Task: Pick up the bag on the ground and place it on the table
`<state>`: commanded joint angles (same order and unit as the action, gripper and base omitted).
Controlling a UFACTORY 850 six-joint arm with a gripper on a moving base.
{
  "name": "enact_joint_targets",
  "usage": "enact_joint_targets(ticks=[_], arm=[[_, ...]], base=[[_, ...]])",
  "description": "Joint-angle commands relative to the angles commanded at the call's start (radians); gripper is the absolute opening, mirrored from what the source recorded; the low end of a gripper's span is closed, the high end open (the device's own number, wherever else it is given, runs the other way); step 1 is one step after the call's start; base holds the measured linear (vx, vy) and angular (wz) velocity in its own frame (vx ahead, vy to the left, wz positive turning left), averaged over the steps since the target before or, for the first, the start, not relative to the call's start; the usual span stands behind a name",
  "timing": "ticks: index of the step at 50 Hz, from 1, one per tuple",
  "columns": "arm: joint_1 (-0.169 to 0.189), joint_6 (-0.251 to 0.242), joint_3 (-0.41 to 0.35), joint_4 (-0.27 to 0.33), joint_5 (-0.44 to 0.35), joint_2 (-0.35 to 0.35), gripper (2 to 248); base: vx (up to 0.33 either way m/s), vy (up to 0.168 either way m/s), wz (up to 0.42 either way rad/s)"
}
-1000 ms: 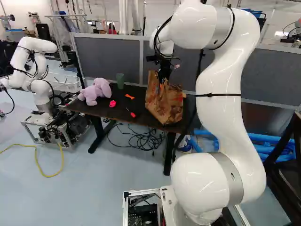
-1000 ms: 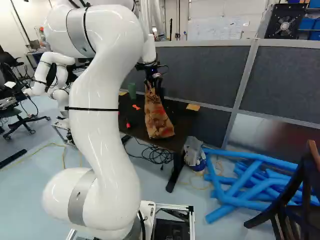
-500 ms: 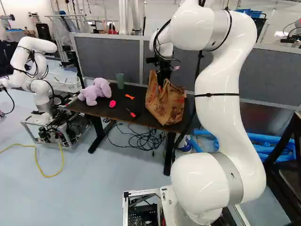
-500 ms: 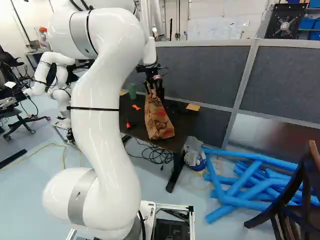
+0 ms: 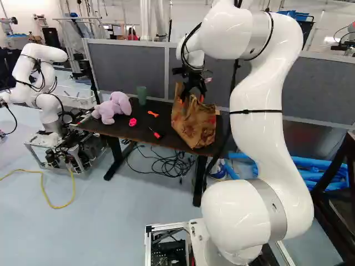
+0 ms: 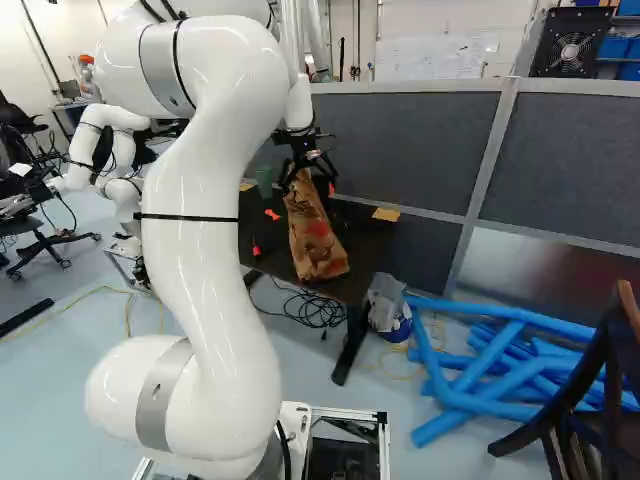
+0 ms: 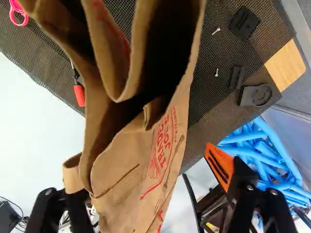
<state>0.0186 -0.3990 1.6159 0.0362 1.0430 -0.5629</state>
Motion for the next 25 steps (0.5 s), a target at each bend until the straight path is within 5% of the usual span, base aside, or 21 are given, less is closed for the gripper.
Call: enact_joint_targets(ticks=[25], arm=[[0.000, 0.000, 0.000, 0.000, 0.000, 0.000, 247]], base=[[0.000, 0.000, 0.000]])
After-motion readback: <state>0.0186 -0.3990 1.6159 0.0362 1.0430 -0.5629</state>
